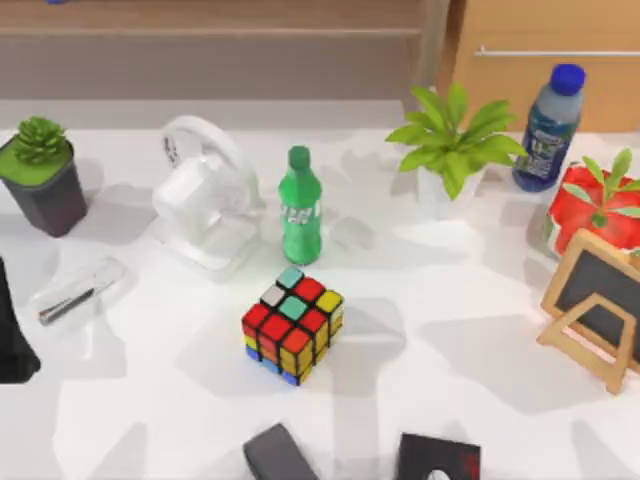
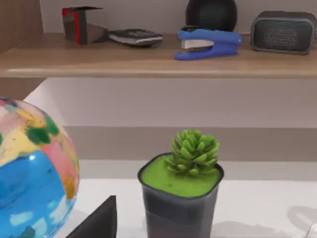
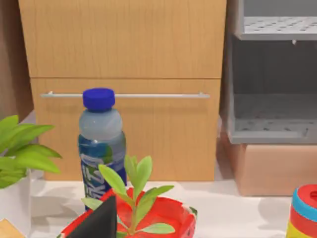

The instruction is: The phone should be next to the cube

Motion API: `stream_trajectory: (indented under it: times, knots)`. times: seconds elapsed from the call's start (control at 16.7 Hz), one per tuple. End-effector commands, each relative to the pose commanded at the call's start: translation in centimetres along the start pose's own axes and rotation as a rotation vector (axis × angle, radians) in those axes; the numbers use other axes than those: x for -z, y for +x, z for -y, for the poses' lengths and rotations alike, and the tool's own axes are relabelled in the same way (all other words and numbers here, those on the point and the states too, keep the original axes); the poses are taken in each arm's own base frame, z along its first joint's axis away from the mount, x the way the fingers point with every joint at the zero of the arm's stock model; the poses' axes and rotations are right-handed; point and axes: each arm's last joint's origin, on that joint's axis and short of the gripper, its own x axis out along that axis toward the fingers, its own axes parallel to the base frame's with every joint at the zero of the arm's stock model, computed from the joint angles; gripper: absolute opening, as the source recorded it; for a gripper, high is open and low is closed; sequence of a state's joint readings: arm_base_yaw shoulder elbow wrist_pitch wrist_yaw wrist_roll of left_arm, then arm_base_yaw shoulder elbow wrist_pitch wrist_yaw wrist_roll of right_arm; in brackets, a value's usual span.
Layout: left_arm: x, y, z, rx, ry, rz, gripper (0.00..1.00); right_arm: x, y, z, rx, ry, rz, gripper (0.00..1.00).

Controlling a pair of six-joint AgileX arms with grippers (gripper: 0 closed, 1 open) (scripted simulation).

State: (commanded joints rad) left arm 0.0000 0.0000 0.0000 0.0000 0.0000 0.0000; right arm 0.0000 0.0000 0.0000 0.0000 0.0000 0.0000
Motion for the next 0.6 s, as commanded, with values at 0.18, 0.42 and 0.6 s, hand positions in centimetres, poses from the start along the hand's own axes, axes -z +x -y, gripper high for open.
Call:
stream_trajectory:
  times: [0.18,0.42,0.6]
  knots:
    - [0.0,0.0,0.0,0.000,0.000,0.000,1.00,-0.1,0.0,0.0,0.005,-0.006,-0.008,1.00]
    - [0.0,0.0,0.0,0.000,0.000,0.000,1.00,-2.0,0.4,0.7,0.061,-0.080,-0.131,1.00]
    - [0.0,0.0,0.0,0.000,0.000,0.000,1.00,-4.1,1.7,1.8,0.118,-0.163,-0.319,1.00]
